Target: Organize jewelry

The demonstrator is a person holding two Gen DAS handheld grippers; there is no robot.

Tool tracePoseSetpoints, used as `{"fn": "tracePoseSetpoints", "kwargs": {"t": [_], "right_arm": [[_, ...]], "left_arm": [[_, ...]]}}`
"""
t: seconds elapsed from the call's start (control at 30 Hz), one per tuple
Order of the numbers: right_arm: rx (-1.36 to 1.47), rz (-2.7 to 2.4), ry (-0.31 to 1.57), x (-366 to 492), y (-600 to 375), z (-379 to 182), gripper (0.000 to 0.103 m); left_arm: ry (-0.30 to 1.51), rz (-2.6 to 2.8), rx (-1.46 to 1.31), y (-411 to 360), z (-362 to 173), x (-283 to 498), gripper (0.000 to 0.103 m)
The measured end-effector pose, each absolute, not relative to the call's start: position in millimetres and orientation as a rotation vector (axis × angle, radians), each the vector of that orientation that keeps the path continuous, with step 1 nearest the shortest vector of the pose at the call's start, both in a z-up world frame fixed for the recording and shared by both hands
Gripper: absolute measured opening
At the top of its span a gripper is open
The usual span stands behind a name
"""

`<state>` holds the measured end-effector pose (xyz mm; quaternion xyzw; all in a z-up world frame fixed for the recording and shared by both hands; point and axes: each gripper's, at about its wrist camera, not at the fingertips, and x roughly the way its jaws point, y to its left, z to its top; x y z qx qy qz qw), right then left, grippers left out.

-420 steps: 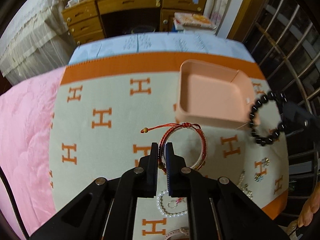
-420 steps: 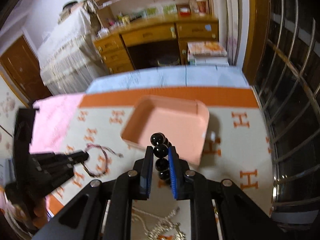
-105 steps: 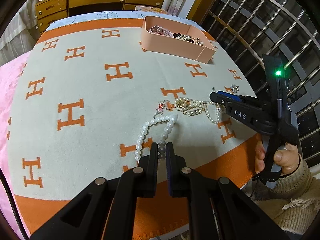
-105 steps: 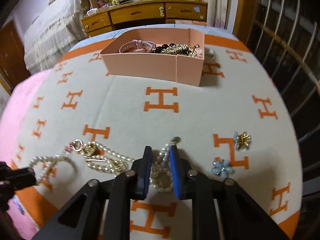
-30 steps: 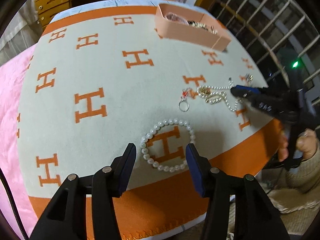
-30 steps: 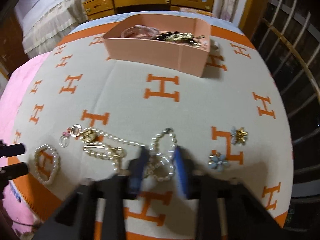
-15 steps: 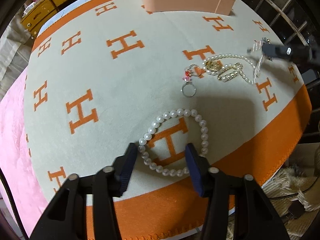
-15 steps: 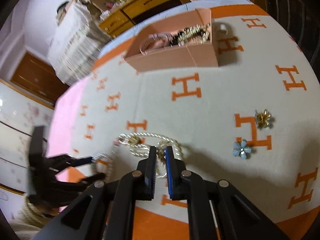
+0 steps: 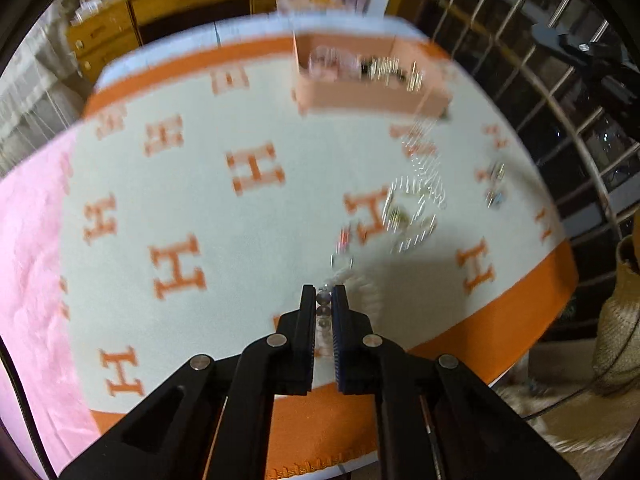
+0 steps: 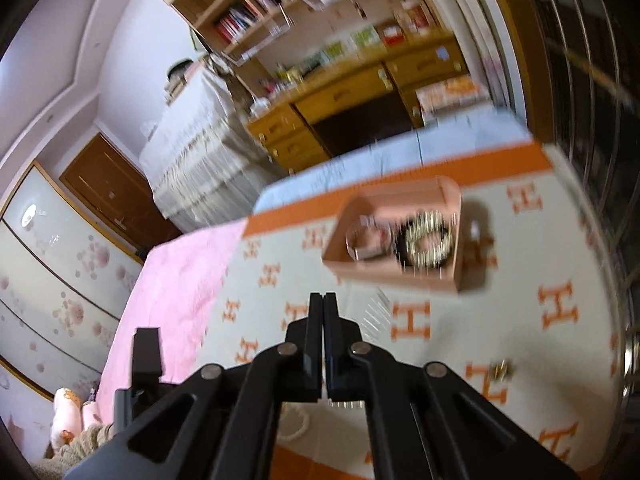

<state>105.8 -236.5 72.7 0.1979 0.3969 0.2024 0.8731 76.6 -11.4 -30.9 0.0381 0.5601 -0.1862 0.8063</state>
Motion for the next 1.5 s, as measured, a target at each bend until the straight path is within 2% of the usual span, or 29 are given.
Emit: {"fn": "tracePoseSetpoints", "kwargs": {"t": [0.17,0.33,0.4,0.47,0.53,0.8,1.07,1.2,1.23,1.27,1.37,1.5], "right_arm": [[0.377,0.417,0.815,116.1,-231.6,86.7,0.000],[0.330,0.388,0.983,127.9,-219.7,45.5,0.002],[0.299,0.364,1.064,130.4,-213.6,18.5,0.008],[0.287,0.351,1.148,132.2,-207.6,-10.4,0.025],[0.290,0.349,1.213,134.1,-202.2,-30.7,0.028],[0.371,0.308,1.359,135.9,-191.3,-69.6,0.028],[0.318,0.210,1.371,147.7,-177.0,-83.8,0.028],[0.197,0.169,1.345,147.6,-156.7,-84.1,0.027],[0.162,0.166,1.340,147.4,-152.2,-83.7,0.021],[0.143,0.169,1.344,147.0,-149.2,-84.8,0.009],[0.201,0.186,1.357,149.4,-154.0,-86.8,0.005],[0.331,0.236,1.331,150.6,-167.7,-80.5,0.005]], "left_arm": [[1.100,-0.393,0.093,3.8,12.5,76.6,0.005],[1.043,-0.384,0.076,9.8,44.4,83.7,0.005],[1.029,-0.380,0.066,8.8,51.1,89.5,0.005],[1.014,-0.377,0.058,6.0,58.7,95.5,0.005],[1.003,-0.376,0.047,2.8,64.5,104.2,0.005],[1.000,-0.380,0.034,-11.6,69.1,126.4,0.005],[1.006,-0.398,0.029,-12.4,67.7,131.6,0.005],[1.015,-0.404,0.018,-7.9,66.5,134.1,0.005],[1.018,-0.407,0.013,-6.5,66.1,134.6,0.005],[1.020,-0.409,0.010,-5.0,65.9,135.0,0.005],[1.023,-0.406,0.005,-1.0,65.6,136.9,0.005],[1.029,-0.398,-0.005,5.3,65.5,139.5,0.005]]}}
